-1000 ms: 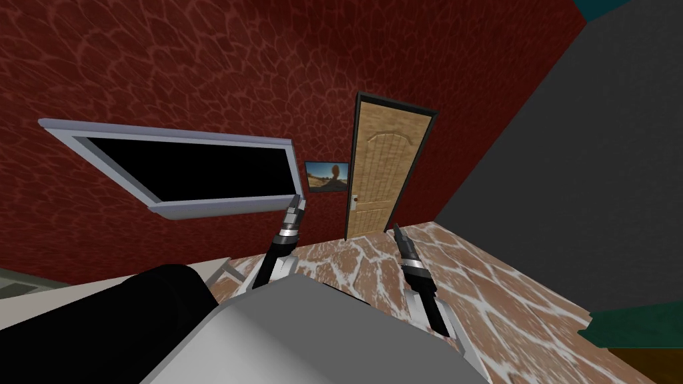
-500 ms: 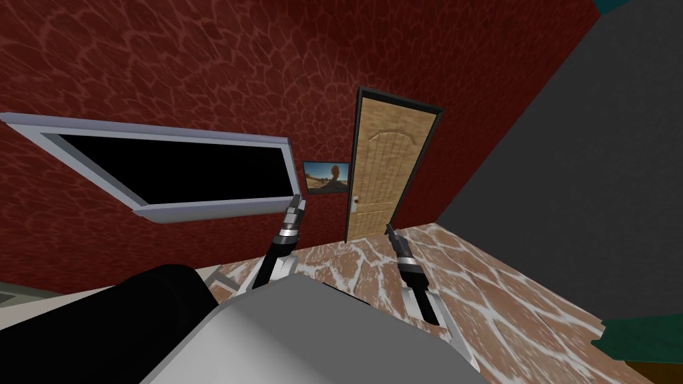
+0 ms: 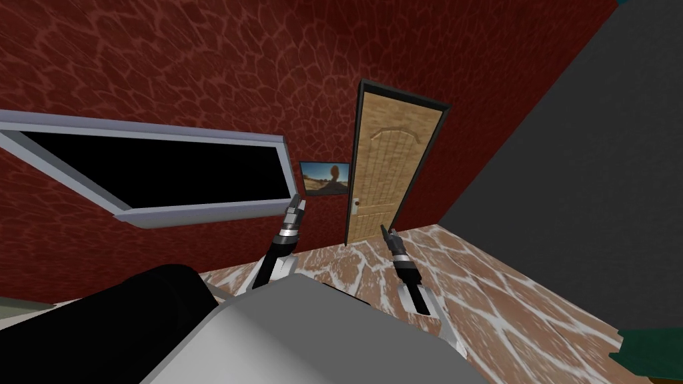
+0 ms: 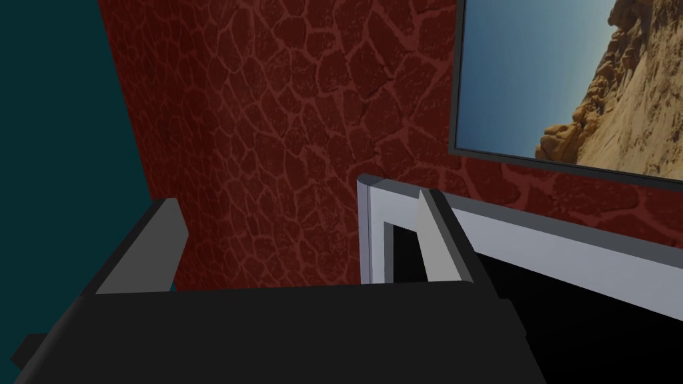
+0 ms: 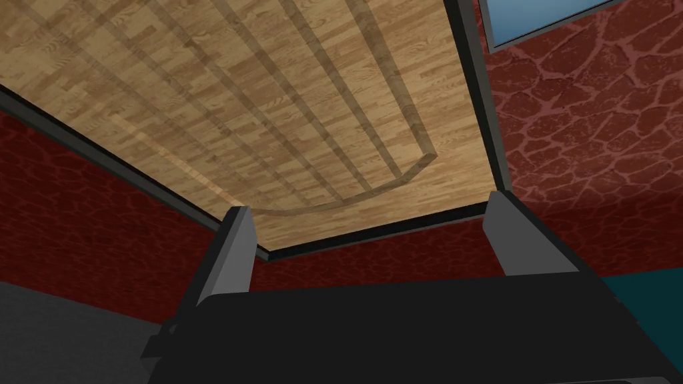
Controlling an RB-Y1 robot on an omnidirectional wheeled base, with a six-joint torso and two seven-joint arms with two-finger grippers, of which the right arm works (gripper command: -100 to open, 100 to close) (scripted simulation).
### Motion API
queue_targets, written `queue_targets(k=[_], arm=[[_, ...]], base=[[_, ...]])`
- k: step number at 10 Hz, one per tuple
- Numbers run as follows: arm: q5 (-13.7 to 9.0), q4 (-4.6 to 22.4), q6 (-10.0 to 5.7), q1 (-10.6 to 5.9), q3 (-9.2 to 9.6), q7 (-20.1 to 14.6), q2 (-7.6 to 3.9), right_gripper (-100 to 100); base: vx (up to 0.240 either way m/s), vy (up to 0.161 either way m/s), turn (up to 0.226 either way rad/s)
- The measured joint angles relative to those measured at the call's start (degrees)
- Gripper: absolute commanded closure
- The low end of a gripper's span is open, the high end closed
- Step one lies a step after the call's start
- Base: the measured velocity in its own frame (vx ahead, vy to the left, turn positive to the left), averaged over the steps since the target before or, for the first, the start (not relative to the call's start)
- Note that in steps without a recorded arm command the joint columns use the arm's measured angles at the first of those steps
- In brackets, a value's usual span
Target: Pull the door open
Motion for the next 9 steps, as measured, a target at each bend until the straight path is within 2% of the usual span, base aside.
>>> queue_targets(k=[7,9], arm=[[6.83,7.85,-1.18,-4.58,0.58,3.29,-0.13,-100],[8.79,9.31,-1.21,-5.38,0.98,4.10,-0.11,-100]], base=[[0.099,0.025,-0.001],[0.093,0.026,-0.002]])
